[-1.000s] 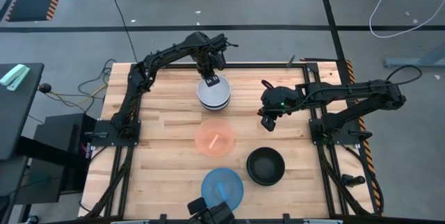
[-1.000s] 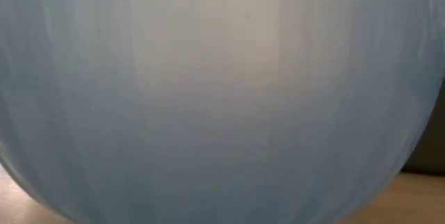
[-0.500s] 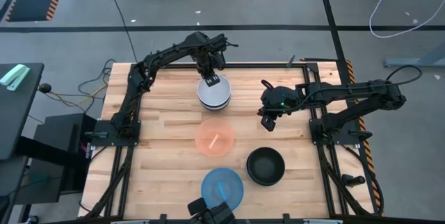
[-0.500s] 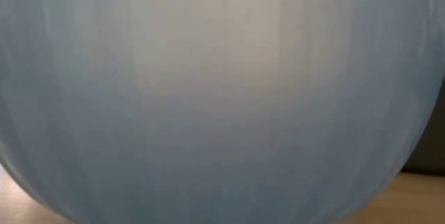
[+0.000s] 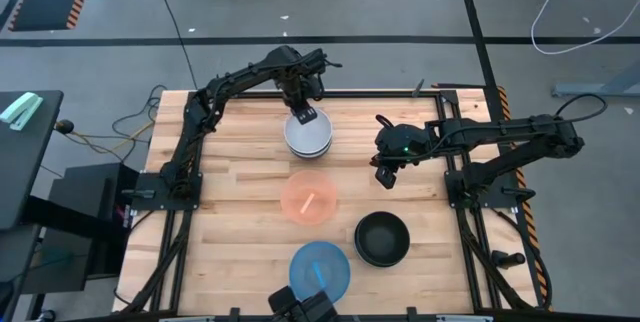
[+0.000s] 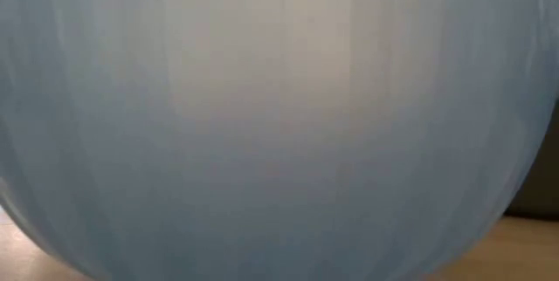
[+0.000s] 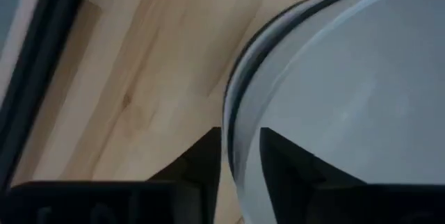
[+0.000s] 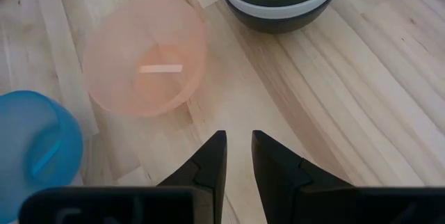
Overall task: Nest bowls inside each other
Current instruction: Stack the white bowl on top of the top stacked bowls, then stack the orange bowl on top of the blue bowl
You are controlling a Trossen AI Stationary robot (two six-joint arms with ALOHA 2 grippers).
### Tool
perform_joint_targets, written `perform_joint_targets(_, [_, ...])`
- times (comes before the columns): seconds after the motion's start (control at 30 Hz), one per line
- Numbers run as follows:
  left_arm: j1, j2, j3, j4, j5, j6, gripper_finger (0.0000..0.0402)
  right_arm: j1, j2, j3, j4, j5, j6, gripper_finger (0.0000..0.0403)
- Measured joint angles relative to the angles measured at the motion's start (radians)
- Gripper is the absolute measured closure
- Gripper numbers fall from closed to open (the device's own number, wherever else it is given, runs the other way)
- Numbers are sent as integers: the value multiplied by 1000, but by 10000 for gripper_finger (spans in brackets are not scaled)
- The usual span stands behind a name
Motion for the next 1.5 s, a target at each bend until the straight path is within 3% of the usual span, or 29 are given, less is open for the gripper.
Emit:
perform_joint_targets(0.17, [0, 0, 19, -75, 83, 3, 266, 0, 0, 0, 3, 0, 0, 325])
perform_joint_targets(0.33, [-4, 0, 123, -191, 85, 3, 257, -17, 0, 0, 45, -59, -1, 325])
perform_joint_targets(0.5, [-9, -32, 228, -191, 83, -14, 261, -39, 0, 0, 79, -100, 16, 325])
perform_joint_targets(0.73, [-13, -180, 179, -189, -46, -60, 275, -79, 80, 0, 94, -209, 69, 325])
perform_joint_targets(0.93, [-72, -318, 52, -188, -50, -110, 281, -96, 188, 59, 103, -274, 27, 325])
perform_joint_targets(1.2, [-178, -532, -285, -191, -59, -193, 283, -101, 328, 223, 90, -276, -47, 325])
perform_joint_targets(1.5, [-286, -761, -574, -191, -63, -376, 294, -100, 454, 258, 38, -325, -72, 325])
